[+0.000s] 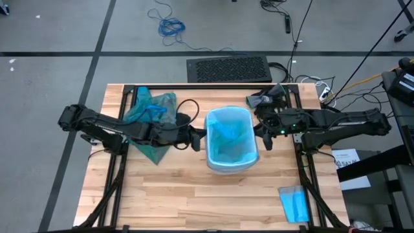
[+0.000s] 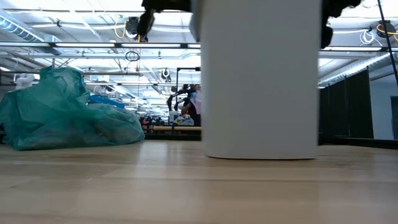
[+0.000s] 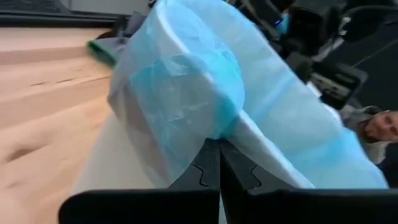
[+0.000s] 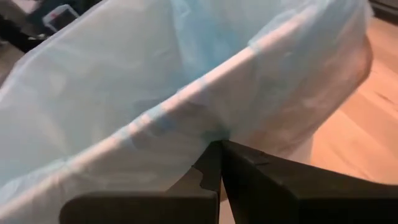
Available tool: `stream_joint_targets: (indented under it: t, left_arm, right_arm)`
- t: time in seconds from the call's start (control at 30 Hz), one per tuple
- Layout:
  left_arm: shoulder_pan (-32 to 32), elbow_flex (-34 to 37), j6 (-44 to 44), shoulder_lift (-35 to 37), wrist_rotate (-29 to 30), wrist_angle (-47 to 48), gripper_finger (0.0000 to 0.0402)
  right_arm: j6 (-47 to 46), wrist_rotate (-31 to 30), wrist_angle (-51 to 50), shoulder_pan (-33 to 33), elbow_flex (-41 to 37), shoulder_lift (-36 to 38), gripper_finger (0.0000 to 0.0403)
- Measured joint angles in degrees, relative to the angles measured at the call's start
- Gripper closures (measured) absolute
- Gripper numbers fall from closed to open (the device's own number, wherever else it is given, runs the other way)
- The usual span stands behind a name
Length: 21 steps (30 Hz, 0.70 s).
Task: Place trash/remove bag and relplace
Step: Insert the new blue trash bag into the trash bin
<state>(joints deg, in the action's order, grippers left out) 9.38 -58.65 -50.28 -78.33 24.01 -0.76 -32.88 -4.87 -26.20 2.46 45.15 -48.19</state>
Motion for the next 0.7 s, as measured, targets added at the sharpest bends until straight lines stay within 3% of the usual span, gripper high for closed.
stream_joint_targets:
  t: [0.17,0.33,0.7]
  left_arm:
    - [-0.1,0.0,-1.9,4.0,0.7,11.1,0.0401]
    - [0.2,0.1,-3.4,7.9,2.5,16.3,0.0401]
    - [3.6,0.0,-7.9,8.6,6.1,15.7,0.0402]
  right_arm:
    - [1.0,4.1,5.7,-1.7,0.0,-3.5,0.0402]
    - [2.0,5.3,6.1,-2.5,0.0,-5.4,0.0402]
    - [2.9,3.2,3.6,-1.7,0.0,4.1,0.0403]
